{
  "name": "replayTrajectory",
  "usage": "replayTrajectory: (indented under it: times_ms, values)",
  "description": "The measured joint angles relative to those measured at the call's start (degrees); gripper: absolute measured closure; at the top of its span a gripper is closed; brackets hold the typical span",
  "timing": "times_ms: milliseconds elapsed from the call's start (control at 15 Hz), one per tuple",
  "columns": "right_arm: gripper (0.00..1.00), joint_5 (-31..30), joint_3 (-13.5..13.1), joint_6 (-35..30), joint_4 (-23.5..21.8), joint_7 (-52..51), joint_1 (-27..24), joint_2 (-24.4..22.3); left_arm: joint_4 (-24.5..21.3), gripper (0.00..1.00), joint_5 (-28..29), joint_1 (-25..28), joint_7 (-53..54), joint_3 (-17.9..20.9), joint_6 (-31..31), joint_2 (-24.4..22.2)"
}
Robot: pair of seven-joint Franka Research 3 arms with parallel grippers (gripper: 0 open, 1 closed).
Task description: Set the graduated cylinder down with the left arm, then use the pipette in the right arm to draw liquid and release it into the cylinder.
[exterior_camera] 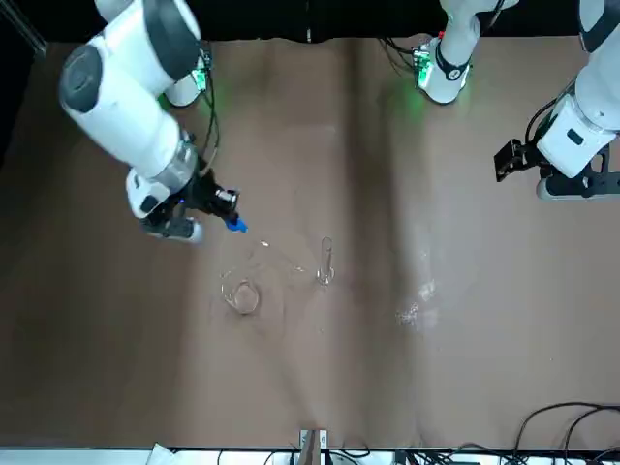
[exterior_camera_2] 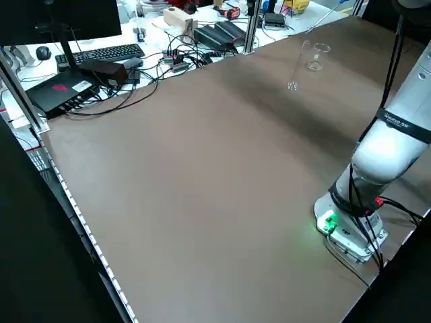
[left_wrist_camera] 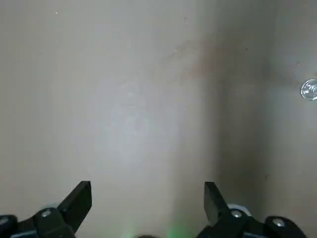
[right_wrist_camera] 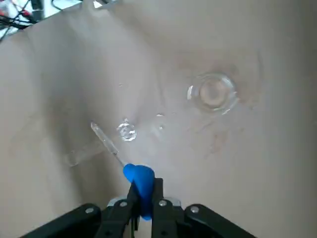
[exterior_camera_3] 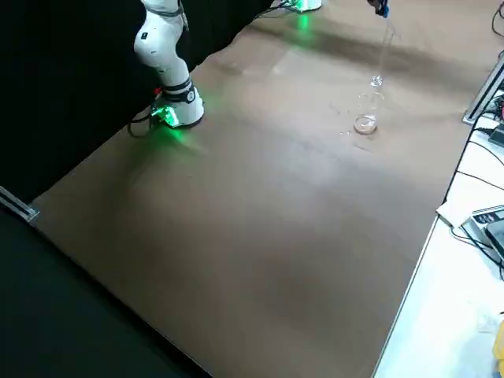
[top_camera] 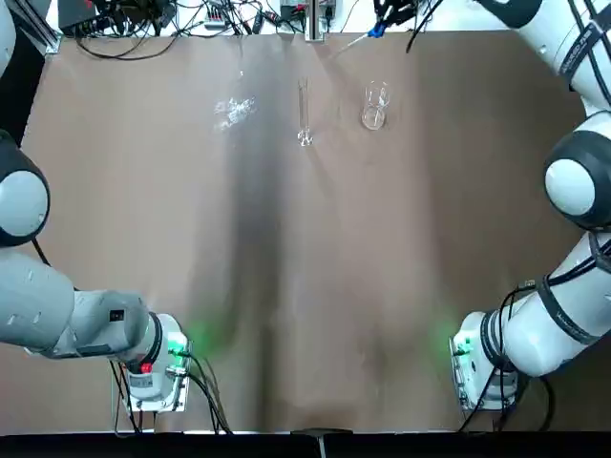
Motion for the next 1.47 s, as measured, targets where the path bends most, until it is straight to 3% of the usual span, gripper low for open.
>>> replayTrajectory:
  times_ms: [667,1467]
  values:
    - [0.88,0.02,-0.16,-4.63,-0.28,-17.62,-13.14,0.03,0.0,0.0,0.0,0.02,0.0,0.0,0.0,0.0]
    - [0.88,-2.27,-0.05,-4.54,-2.5,-22.32,-13.9,3.49,0.02,0.0,0.0,-0.17,0.0,-0.04,0.0,0.0]
